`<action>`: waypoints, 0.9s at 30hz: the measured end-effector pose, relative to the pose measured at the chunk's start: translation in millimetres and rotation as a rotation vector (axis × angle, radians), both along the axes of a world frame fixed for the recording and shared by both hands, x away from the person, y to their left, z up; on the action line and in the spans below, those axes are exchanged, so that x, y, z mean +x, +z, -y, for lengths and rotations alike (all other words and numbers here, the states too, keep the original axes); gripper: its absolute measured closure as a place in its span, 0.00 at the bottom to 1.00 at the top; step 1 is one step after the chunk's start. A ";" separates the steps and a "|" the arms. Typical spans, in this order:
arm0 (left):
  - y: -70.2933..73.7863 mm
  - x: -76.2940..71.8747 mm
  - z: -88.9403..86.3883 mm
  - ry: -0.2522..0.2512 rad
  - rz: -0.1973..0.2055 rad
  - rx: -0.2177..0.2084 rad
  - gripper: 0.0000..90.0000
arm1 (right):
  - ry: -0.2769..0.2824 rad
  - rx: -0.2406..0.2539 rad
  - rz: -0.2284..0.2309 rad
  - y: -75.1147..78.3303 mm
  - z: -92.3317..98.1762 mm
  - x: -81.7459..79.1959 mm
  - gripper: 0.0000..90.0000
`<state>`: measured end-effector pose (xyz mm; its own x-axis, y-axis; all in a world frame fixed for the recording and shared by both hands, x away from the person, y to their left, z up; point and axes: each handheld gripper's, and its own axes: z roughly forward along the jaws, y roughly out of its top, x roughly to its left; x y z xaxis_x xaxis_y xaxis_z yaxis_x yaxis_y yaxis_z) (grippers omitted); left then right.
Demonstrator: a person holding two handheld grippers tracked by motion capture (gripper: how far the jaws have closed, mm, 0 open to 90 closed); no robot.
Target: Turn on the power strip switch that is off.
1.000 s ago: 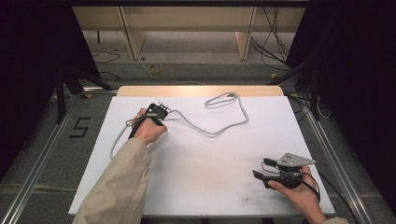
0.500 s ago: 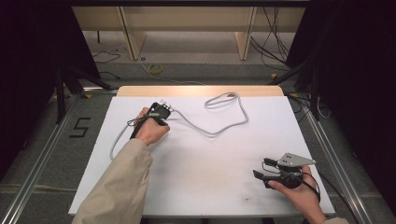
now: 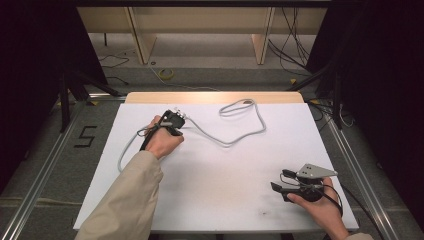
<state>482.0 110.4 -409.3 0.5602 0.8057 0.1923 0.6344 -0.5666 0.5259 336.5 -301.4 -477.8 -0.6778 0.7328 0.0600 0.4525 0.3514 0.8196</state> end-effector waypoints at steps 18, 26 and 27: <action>9.3 -16.9 9.9 -0.042 0.010 -0.027 1.00 | -0.002 0.000 0.001 0.1 -0.3 -0.2 0.35; 9.2 -29.2 12.4 -0.061 0.015 -0.043 1.00 | -0.003 0.001 0.001 0.3 -0.1 -0.3 0.35; 8.3 -30.4 12.0 -0.068 0.008 -0.039 1.00 | -0.002 0.000 0.000 0.3 -0.1 -0.3 0.35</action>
